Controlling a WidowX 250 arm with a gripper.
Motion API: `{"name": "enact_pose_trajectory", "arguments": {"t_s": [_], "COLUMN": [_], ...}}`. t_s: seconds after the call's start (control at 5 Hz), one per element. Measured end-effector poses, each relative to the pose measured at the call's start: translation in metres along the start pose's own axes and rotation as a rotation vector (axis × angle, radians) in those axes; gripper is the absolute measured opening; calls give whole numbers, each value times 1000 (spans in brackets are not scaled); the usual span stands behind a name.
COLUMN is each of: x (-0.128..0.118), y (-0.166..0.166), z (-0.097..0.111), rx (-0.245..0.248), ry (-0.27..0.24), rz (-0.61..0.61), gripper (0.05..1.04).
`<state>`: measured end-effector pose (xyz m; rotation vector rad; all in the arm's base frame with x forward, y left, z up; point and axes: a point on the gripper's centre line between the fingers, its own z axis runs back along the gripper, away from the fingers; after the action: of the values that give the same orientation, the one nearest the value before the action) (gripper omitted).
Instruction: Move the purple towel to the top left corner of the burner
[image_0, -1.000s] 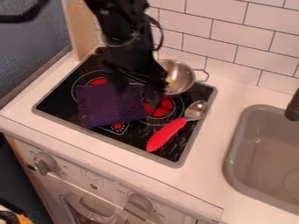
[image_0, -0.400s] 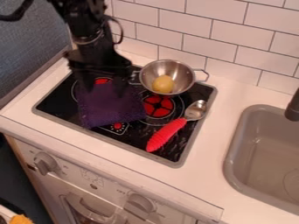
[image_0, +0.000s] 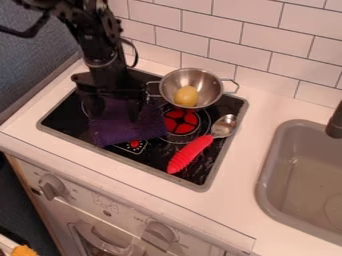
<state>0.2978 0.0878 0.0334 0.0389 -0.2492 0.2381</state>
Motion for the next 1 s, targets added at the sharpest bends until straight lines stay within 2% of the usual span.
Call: {"name": "enact_pose_trajectory", "arguments": {"t_s": [0.2,0.4,0.8,1.0], "x": [-2,1,30,55], "y": [-1,-3,15,24], "z": [-14,-19,-27,-32], "rx": [-2,-9,2,-9], "ry": [18,21,6,-3], "rz": [16,20,70,99], "gripper": [999,999,998,998]}}
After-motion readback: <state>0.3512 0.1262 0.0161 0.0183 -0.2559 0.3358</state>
